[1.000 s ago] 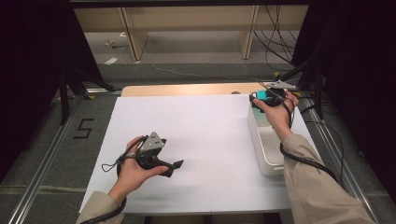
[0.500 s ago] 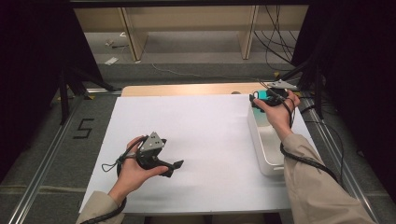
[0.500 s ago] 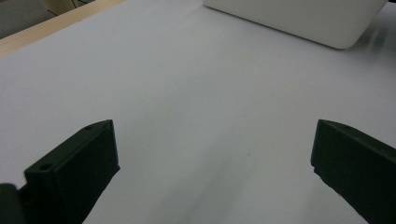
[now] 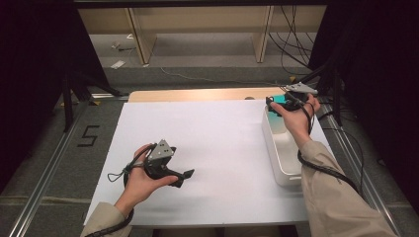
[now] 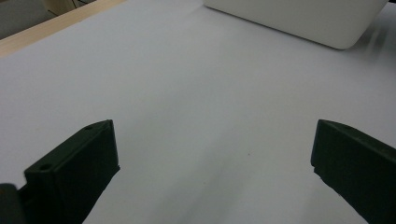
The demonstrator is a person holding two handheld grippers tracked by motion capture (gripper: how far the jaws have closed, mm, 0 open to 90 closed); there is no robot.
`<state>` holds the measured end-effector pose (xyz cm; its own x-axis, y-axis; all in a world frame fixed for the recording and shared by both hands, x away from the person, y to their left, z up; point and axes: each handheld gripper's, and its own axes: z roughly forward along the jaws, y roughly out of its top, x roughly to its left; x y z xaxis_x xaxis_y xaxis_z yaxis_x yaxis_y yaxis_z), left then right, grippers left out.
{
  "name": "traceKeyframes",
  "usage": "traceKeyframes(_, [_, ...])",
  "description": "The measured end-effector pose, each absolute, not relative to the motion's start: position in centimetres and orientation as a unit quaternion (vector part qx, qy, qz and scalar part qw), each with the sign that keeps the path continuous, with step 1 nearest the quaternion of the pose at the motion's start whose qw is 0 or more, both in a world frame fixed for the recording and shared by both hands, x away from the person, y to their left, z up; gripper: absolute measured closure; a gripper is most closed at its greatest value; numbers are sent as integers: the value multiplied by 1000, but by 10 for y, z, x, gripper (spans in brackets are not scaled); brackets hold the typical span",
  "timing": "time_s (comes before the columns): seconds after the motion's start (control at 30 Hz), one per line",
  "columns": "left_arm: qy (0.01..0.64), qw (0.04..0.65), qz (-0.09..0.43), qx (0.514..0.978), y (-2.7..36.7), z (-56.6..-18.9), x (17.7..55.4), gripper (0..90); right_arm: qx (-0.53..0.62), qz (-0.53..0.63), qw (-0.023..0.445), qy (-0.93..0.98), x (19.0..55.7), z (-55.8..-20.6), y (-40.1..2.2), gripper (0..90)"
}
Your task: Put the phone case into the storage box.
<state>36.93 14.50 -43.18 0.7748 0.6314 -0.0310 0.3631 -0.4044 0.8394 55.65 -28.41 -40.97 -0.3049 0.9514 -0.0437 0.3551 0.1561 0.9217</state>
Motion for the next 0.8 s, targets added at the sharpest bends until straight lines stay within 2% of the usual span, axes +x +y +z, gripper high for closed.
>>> traceKeyframes(0.8, [303,455,147,825,145,-431,369,4,474,456,327,678,547,-393,-279,49])
